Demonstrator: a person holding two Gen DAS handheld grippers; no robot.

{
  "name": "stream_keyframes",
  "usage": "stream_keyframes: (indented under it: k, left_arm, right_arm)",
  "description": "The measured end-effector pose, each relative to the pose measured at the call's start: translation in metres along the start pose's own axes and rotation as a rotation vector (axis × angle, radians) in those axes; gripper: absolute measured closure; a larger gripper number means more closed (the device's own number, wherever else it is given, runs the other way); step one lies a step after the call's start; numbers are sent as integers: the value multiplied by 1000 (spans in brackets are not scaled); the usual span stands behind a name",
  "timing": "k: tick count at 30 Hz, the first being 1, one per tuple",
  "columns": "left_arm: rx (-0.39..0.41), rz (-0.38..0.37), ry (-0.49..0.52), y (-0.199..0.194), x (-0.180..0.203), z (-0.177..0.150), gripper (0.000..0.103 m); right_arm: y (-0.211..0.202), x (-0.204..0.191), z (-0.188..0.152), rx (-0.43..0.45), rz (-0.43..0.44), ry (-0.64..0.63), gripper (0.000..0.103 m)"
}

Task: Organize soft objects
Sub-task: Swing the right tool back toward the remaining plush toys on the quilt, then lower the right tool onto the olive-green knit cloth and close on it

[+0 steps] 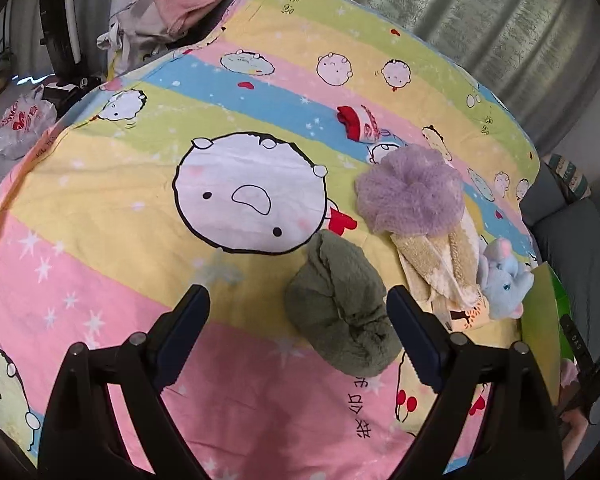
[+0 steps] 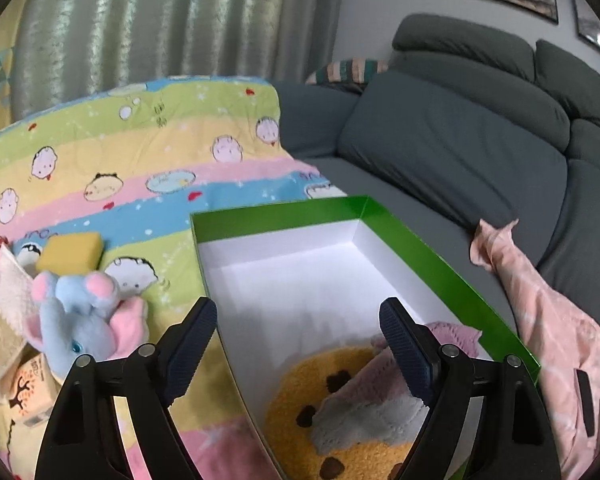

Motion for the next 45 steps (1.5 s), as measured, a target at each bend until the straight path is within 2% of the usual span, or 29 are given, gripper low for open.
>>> stream_keyframes:
  k: [3, 7, 11, 15, 17, 20, 22, 25, 27, 29, 31, 33, 37, 41, 43, 45]
  left_arm:
    - [-1, 15, 21, 1, 2, -1, 13]
    - [18, 38, 23, -1, 2, -2, 13]
    - [7, 33, 27, 1, 1, -2, 13]
    - [-23, 42, 26, 8, -1, -1, 13]
    - [-40, 47, 38, 12, 1, -1, 13]
    - [-64, 22, 46, 16, 3, -2, 13]
    - [-77, 2, 43, 18, 2, -2, 13]
    - [-93, -8, 41, 21, 2, -1, 13]
    - [-107, -14, 42, 23, 2, 0, 13]
    - [-120, -21, 44, 26, 2, -1, 13]
    - [-129, -23, 35, 27, 1, -1, 13]
    - [-139, -24, 36, 29, 2, -1, 13]
    - [-145, -24, 34, 31, 1, 0, 13]
    - [-159, -21, 32, 37, 0, 1, 14]
    - [-161, -26, 39, 37, 1, 1, 15]
    - [-154, -43, 22, 37, -1, 2, 15]
  right_arm:
    - [4, -7, 2, -38, 120, -21, 18]
    - [2, -19, -1, -33, 106, -61, 18]
    - [-4, -32, -1, -50, 221, -75, 18]
    - [-13, -50, -8, -43, 219, -116, 18]
    - [-18, -57, -12, -53, 258, -129, 18]
    - [-40, -67, -16, -38, 268, -178, 18]
    - [-68, -72, -16, 18, 321, -209, 18]
    - [-98, -84, -12, 7, 500, -262, 18]
    - [-109, -96, -11, -34, 655, -288, 18]
    - [-107, -120, -9, -158, 807, -314, 18]
    - [-99, -147, -10, -284, 897, -345, 18]
    - [-89, -177, -18, -385, 923, -381, 18]
    - [-69, -218, -34, -508, 897, -454, 19]
    - [-49, -235, -49, -615, 936, -468, 38]
    - [-43, -239, -55, -629, 933, -476, 46]
    - [-37, -244, -62, -663, 939, -492, 47]
Point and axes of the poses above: each gripper's, at about its wrist camera, not at the fingertips, and y roughly the way its jaws point, x to its right, z to its top, the point moved 1 cm from there along y, roughly the way its jaws point, and after that the axes turned 14 degrees about -x, right-handed, at the moved point
